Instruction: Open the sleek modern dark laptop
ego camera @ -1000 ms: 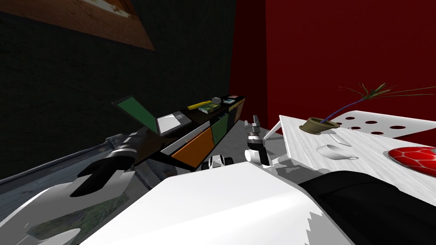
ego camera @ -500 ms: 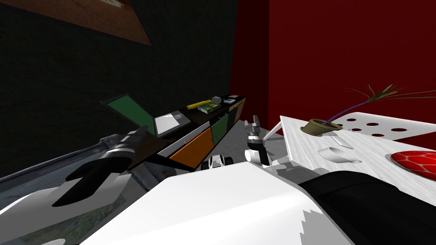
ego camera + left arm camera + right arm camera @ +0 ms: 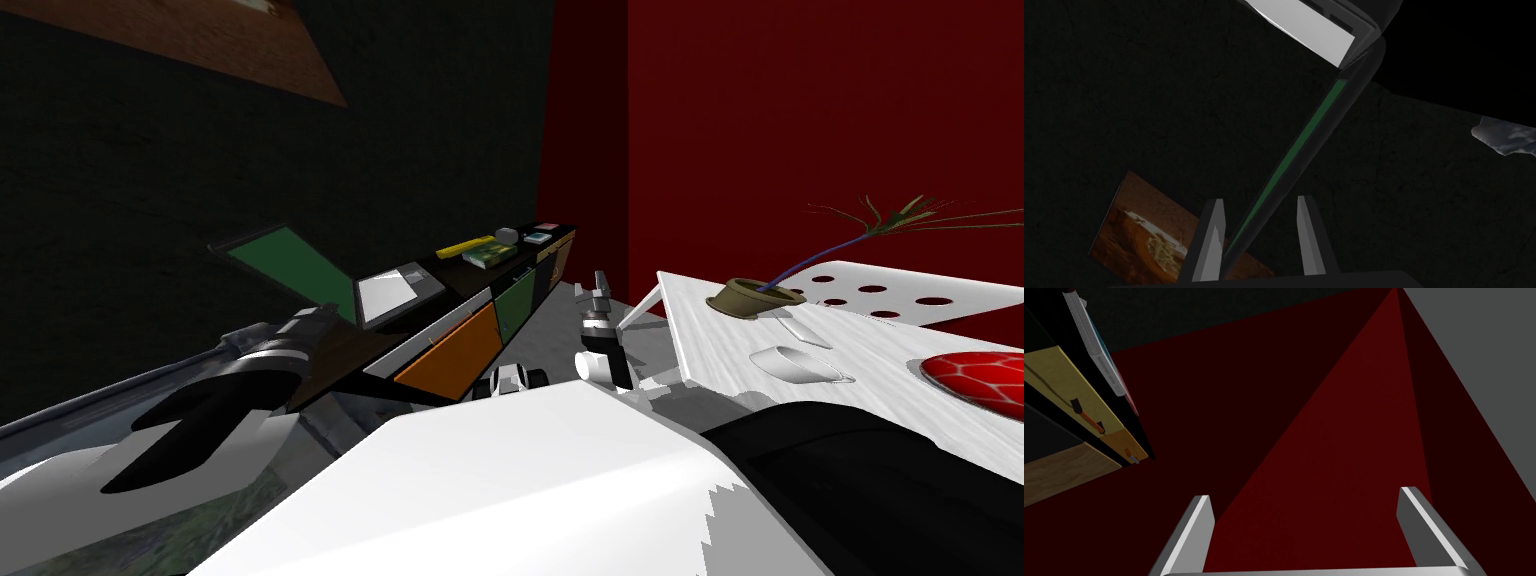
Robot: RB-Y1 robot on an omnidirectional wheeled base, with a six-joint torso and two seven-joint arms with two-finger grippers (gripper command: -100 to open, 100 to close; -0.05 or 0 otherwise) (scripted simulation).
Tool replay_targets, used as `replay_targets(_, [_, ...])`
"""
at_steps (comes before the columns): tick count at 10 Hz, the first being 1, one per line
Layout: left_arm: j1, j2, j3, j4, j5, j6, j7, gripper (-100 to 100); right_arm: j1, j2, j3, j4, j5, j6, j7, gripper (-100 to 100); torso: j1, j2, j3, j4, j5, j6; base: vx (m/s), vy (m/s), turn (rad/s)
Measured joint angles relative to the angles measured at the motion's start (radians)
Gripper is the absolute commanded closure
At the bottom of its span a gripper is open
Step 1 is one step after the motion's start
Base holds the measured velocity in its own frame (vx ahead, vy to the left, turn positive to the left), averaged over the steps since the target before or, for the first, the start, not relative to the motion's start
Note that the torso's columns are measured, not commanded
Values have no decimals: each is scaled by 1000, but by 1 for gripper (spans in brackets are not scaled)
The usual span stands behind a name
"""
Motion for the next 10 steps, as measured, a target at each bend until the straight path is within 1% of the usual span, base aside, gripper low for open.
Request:
replay_targets(1, [18,27,14,-4,3,22,-2,100,0,0,0,0,0,0,0,0,-2,-1,0,-1,0,1,0,-27,-24])
replay_targets(3, [38,74,33,-2,16,49,-3,100,0,0,0,0,0,0,0,0,-3,-2,-1,-1,-2,1,-1,-28,-51])
replay_targets(6, [98,161,81,-2,32,102,-9,100,0,0,0,0,0,0,0,0,-5,-3,-2,-1,-2,2,3,-36,-50])
replay_targets(8, [122,208,97,-4,43,129,-11,100,0,0,0,0,0,0,0,0,-5,-4,-3,0,-4,3,3,-34,-59])
replay_targets(10, [163,266,127,-8,55,165,-15,100,0,0,0,0,0,0,0,0,-6,-3,-3,0,-5,2,2,-35,-46])
